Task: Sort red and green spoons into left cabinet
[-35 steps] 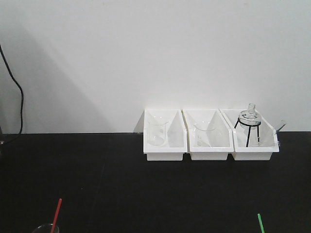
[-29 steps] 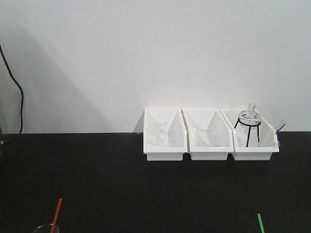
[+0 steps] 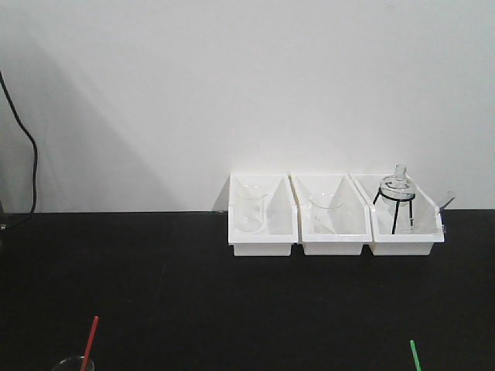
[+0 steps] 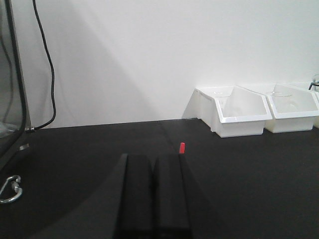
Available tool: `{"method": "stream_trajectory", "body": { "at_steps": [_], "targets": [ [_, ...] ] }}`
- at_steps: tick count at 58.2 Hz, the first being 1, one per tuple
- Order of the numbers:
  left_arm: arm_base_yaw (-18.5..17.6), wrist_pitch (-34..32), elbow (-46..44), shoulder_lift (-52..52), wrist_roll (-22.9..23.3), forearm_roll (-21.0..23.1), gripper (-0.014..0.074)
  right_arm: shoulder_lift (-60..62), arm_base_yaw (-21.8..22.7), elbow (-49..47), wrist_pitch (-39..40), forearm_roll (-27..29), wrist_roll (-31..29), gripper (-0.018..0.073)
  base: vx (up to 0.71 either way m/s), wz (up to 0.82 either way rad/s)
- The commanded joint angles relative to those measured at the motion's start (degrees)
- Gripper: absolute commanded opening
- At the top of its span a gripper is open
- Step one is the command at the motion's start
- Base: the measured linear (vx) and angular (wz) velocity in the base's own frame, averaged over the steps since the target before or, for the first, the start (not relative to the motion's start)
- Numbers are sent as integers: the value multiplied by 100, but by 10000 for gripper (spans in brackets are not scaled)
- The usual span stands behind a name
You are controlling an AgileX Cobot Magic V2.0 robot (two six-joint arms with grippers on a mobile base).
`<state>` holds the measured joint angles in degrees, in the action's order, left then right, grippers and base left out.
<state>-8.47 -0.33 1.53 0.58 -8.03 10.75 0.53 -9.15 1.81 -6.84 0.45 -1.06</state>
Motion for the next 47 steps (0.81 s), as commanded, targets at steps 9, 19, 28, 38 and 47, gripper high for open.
{"method": "stream_trajectory", "body": {
  "at_steps": [9, 19, 28, 38, 47],
  "targets": [
    [-2, -474, 101, 112, 47, 1, -1, 69, 13, 35, 470, -45, -16, -3, 0, 0],
    [-2, -474, 101, 112, 47, 1, -1, 69, 13, 35, 470, -45, -16, -3, 0, 0],
    [-2, -474, 101, 112, 47, 1, -1, 69, 13, 23, 594, -45, -16, -3, 0, 0],
    [-2, -479, 101, 112, 47, 1, -1, 69, 13, 23, 987, -45, -16, -3, 0, 0],
    [-2, -856, 80, 112, 29, -1, -1, 69, 13, 8, 1718, 71, -3, -3, 0, 0]
  ]
}}
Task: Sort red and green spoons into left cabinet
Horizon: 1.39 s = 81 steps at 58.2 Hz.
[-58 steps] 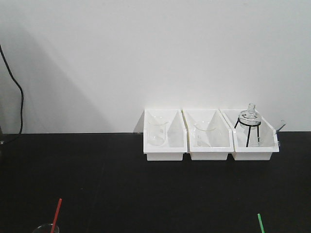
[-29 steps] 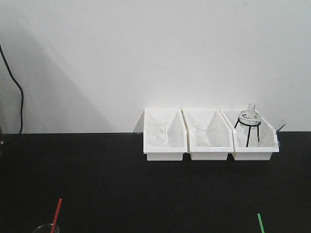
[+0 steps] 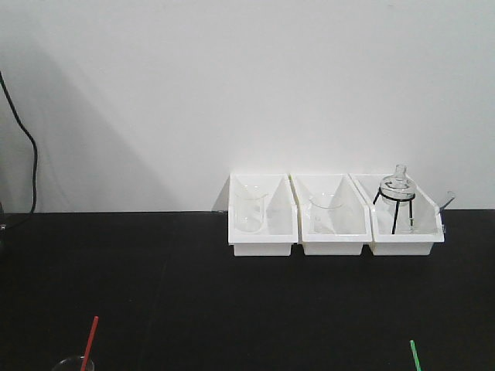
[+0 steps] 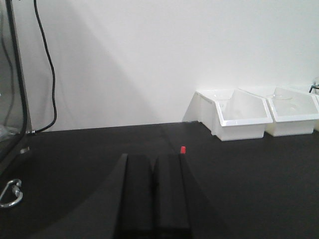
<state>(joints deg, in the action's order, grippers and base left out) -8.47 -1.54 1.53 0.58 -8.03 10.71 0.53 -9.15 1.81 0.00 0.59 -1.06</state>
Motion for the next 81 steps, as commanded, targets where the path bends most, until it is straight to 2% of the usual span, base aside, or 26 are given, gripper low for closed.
{"method": "stream_trajectory", "body": {
  "at_steps": [1, 9, 21, 31, 43, 54, 68, 74, 81],
  "targets": [
    [-2, -806, 81, 112, 36, 3, -1, 69, 13, -6, 1114, 95, 3, -3, 0, 0],
    [-2, -918, -226, 112, 82, 3, -1, 69, 13, -451, 1146, 455, 55, -3, 0, 0],
    [-2, -388, -1396, -345, 94, 8, -1, -364, 13, -2021, -498, 455, -10, -3, 0, 0],
    [-2, -144, -2665, -1632, 94, 8, -1, -1716, 13, -3657, -1572, 339, -191, -3, 0, 0],
    [-2, 567, -3880, -3309, 88, 8, -1, -3224, 13, -4918, -1892, 628, -186, -3, 0, 0],
    [-2, 520, -4213, -4140, 88, 8, -1, -3912, 13, -5159, -1840, 860, -186, -3, 0, 0],
    [-2, 405, -4213, -4303, 88, 8, 21, -4207, 13, -5159, -2141, 837, -222, 29, 0, 0],
    [-2, 355, -4213, -4290, 88, 8, 52, -4215, 13, -5159, -2206, 836, -236, 88, 0, 0],
    [-2, 355, -4213, -4296, 88, 8, 129, -4215, 13, -5159, -2244, 831, -359, 242, 0, 0]
  ]
}}
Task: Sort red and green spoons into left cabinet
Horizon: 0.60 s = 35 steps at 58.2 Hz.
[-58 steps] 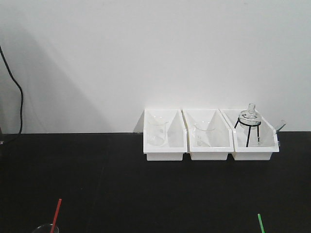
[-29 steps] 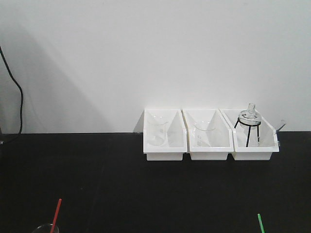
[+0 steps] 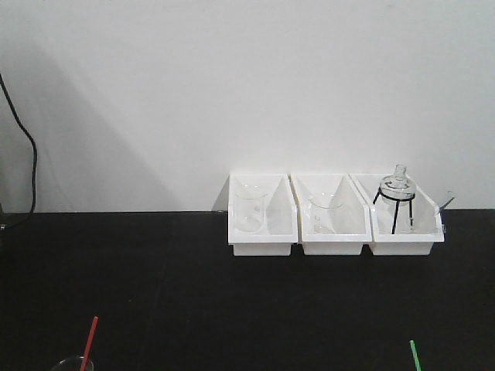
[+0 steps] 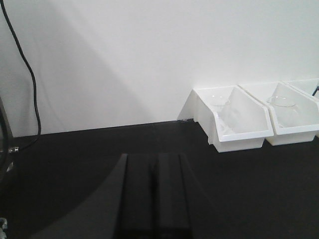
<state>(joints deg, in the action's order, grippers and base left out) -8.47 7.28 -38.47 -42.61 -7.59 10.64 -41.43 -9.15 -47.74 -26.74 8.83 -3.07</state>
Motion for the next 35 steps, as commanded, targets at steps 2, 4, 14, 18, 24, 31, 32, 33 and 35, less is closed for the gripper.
{"method": "stream_trajectory", "body": {
  "at_steps": [2, 4, 14, 18, 24, 31, 32, 33, 35],
  "targets": [
    [-2, -527, -214, 23, 44, 15, 153, -18, 13, -204, 430, 7, -213, 301, 0, 0],
    [-2, -527, -214, 16, 44, 15, 186, -18, 13, -204, 430, 7, -259, 365, 0, 0],
    [-2, -527, -214, 12, 44, 15, 365, -18, 13, -204, 387, 8, -283, 638, 0, 0],
    [-2, -484, -214, 12, 44, 15, 437, -18, 13, -204, 203, 34, -249, 708, 0, 0],
    [-2, -431, -214, 12, 44, 15, 506, -141, 13, -204, -140, -2, -215, 721, 0, 0],
    [-2, -296, -214, 12, 44, 15, 531, -548, 13, -257, -488, -111, 125, 683, 0, 0],
    [-2, -257, -214, 12, 44, 15, 531, -660, 13, -278, -557, -152, 158, 673, 0, 0],
    [-2, -223, -214, 12, 44, 15, 530, -742, 13, -302, -598, -190, 184, 665, 0, 0],
    [-2, -113, -214, 12, 44, 15, 531, -964, 13, -381, -707, -307, 197, 644, 0, 0]
  ]
}}
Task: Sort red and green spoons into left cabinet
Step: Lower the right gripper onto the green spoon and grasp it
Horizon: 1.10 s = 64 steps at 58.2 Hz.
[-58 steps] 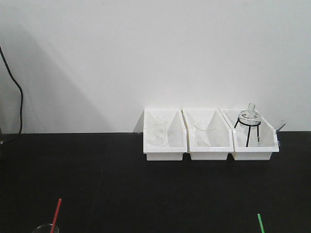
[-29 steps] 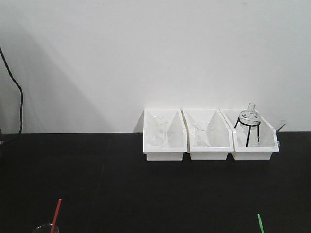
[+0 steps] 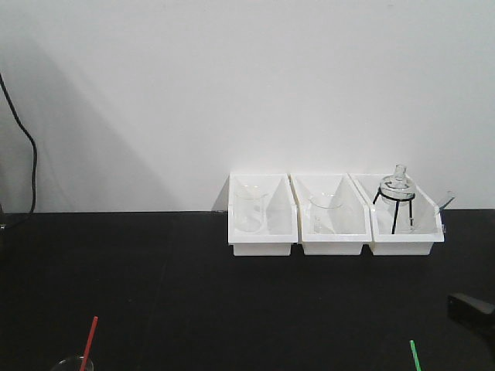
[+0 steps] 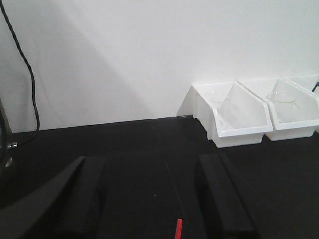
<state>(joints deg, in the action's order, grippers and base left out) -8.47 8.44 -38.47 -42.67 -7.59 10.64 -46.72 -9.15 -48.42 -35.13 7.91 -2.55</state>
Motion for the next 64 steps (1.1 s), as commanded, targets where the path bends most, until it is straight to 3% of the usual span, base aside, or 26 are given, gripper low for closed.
{"method": "stream_trajectory", "body": {
  "at_steps": [1, 13, 28, 41, 64],
  "targets": [
    [-2, -156, -214, 18, 44, 15, 531, -530, 13, -373, 93, -299, 145, 636, 0, 0],
    [-2, 554, -214, -87, 44, 15, 531, -2036, 13, -1106, -357, -864, 192, 520, 0, 0],
    [-2, 1358, -214, -306, 44, 304, 531, -3594, 13, -1725, -317, -1403, 474, 499, 0, 0],
    [-2, 1437, -214, -367, 44, 312, 531, -4422, 13, -1804, -7, -1740, 758, 499, 0, 0],
    [-2, 1479, -214, -367, 29, 301, 526, -5178, 13, -1804, 421, -1817, 758, 463, 0, 0]
  ]
}}
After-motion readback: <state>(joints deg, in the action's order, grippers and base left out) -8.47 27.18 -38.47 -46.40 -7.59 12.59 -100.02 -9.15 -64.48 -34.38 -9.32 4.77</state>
